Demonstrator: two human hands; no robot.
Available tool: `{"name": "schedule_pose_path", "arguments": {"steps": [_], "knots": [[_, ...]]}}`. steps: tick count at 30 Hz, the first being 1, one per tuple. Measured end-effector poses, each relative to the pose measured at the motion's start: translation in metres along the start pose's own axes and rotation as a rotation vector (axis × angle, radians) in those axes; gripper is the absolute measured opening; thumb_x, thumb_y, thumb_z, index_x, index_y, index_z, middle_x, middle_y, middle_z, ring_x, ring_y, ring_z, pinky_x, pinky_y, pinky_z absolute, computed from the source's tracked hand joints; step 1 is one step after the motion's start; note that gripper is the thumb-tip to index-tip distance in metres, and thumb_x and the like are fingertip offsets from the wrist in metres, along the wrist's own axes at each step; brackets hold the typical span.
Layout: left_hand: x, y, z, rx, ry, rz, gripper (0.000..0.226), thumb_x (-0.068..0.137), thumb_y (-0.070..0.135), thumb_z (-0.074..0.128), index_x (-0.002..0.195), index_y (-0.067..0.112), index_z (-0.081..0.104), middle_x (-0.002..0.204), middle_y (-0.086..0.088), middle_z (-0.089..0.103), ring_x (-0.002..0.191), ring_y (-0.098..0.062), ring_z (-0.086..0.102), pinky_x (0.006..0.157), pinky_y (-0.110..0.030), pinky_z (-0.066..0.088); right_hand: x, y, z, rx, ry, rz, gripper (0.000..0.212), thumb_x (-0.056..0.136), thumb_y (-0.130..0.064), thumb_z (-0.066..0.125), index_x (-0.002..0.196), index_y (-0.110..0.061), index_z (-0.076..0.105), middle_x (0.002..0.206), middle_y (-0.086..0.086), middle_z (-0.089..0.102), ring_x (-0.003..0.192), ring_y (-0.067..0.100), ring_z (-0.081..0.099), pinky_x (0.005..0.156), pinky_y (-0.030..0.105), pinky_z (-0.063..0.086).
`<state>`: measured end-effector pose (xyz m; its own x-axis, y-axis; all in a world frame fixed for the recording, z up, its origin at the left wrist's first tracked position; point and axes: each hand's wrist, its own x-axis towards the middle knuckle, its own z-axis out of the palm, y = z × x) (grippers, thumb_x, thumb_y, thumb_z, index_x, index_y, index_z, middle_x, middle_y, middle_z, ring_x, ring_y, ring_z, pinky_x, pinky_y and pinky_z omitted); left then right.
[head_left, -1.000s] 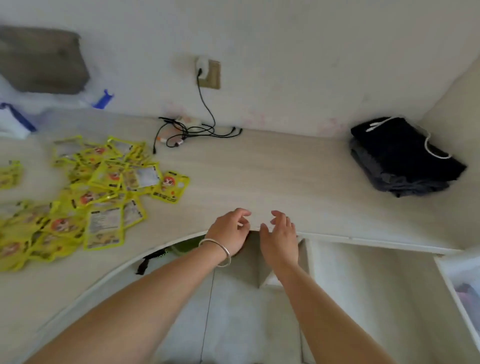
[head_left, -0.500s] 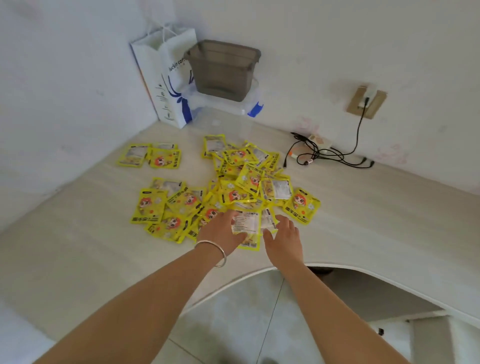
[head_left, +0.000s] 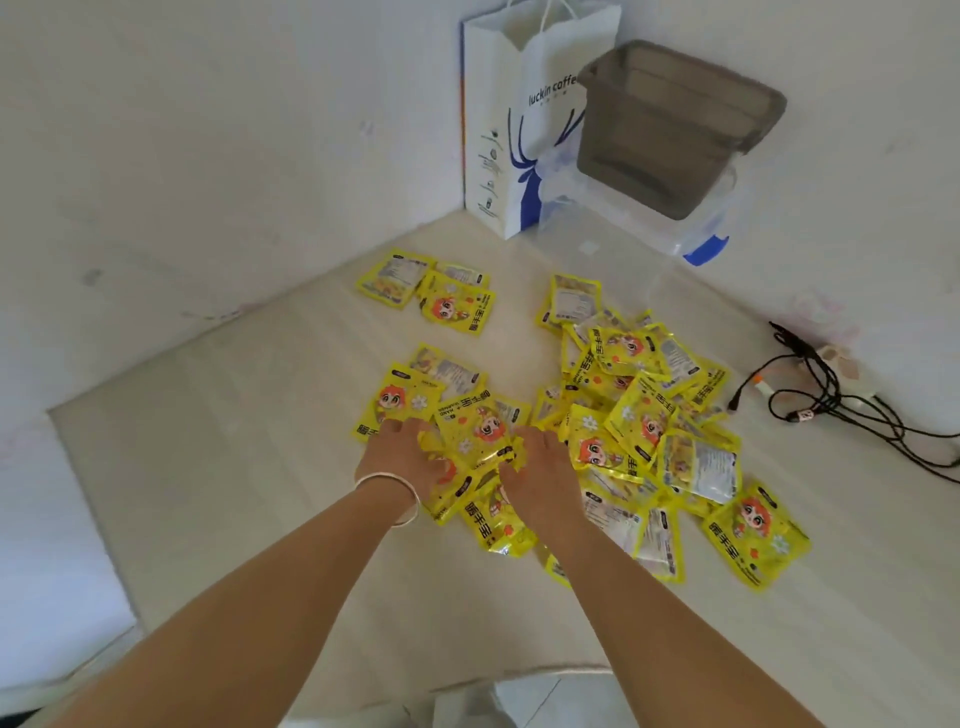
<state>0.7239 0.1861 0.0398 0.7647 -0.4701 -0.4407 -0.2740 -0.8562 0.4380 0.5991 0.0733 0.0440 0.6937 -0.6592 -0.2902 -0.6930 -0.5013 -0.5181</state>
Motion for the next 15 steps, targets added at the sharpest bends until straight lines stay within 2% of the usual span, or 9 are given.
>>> {"name": "schedule_pose_path", "arguments": {"steps": [5,10,12,15], "knots": [[0.036,-0.021,-0.012,-0.005,0.109,-0.087,0.056,0.083,0.029,0.062,0.136,0.021,0.044,0.139,-0.01,0.038,0.13,-0.03,0.037,0.103,-0.042,0.04,0.034,-0.024,0.015,-0.113,-0.036,-0.01,0.054,0.093,-0.029,0.051,0.142,-0.016,0.035,0.14,0.007,0.041,0.132,0.026,0.033,0.108,0.036,0.032],[0.073,-0.025,-0.022,0.045,0.11,-0.078,0.063,0.079,0.036,0.067,0.134,0.018,0.042,0.138,-0.008,0.038,0.127,-0.029,0.038,0.098,-0.041,0.043,0.062,-0.041,0.022,-0.25,-0.072,0.124,0.065,0.089,-0.034,0.058,0.144,-0.016,0.027,0.139,0.009,0.044,0.131,0.029,0.037,0.104,0.038,0.037],[0.084,-0.02,-0.024,0.057,0.077,-0.049,0.071,0.074,0.037,0.072,0.135,0.018,0.04,0.135,-0.01,0.039,0.122,-0.031,0.043,0.097,-0.041,0.045,0.07,-0.047,0.024,-0.224,-0.087,0.174,0.058,0.089,-0.026,0.059,0.139,-0.013,0.033,0.13,0.01,0.053,0.123,0.03,0.047,0.097,0.038,0.043],[0.097,-0.01,-0.027,-0.097,-0.008,-0.121,0.075,0.067,0.03,0.081,0.128,0.015,0.04,0.121,-0.013,0.052,0.109,-0.034,0.057,0.091,-0.042,0.049,0.081,-0.052,0.023,-0.136,-0.128,0.282,0.036,0.09,-0.022,0.058,0.122,-0.01,0.047,0.118,0.01,0.061,0.11,0.03,0.059,0.077,0.033,0.046]]}}
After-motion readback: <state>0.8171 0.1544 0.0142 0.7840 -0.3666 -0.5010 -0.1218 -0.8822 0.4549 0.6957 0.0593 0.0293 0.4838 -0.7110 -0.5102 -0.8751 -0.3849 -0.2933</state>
